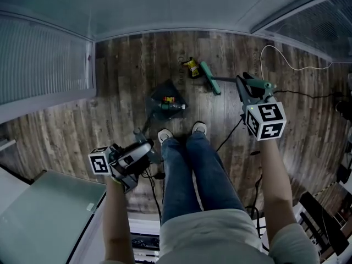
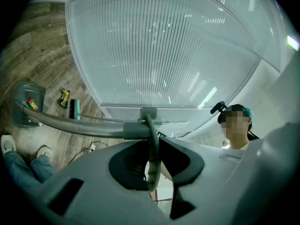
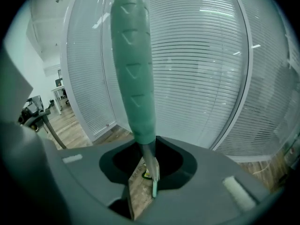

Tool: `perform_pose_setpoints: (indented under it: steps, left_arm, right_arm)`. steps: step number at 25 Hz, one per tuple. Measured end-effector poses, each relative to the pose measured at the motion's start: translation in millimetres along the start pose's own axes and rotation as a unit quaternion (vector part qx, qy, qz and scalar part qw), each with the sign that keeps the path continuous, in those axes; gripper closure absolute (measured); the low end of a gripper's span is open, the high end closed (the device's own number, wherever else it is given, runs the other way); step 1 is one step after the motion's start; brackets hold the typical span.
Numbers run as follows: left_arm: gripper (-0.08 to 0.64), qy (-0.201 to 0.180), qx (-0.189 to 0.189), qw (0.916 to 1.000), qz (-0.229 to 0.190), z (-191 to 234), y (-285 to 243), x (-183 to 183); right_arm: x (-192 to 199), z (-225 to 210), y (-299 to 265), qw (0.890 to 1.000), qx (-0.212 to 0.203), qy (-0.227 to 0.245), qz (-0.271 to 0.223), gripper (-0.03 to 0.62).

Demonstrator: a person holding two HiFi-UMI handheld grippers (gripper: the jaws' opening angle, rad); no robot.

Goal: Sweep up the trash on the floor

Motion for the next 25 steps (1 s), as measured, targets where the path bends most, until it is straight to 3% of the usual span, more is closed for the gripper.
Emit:
perform_pose_setpoints:
  steps: [14, 21, 25]
  left_arm:
    - [0.489, 0.006, 0.013, 0.9999, -0.001, -5, -8, -7]
    - [0.489, 0.011, 0.013, 0.9998, 0.009, -6, -8, -8]
    - [0.489, 0.011, 0.013, 0.9998, 0.013, -6, -8, -9]
  right_arm:
    - [-34, -21, -76, 0.999, -0.012, 0.05, 0.001, 0.5]
    - [-32, -18, -98, 0.996, -0.009, 0.088, -0.017, 0.5]
    - [-13, -8, -102, 0.995, -0.013, 0.101, 0.0, 0.5]
Point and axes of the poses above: the fingertips, and each gripper's own axes: y backward along the fingers, z to its left, x out of its underside, the point moved 9 cm from there along y, backward along the fingers, and after that the axes turned 4 degrees about -x, right-handed, at the moved point
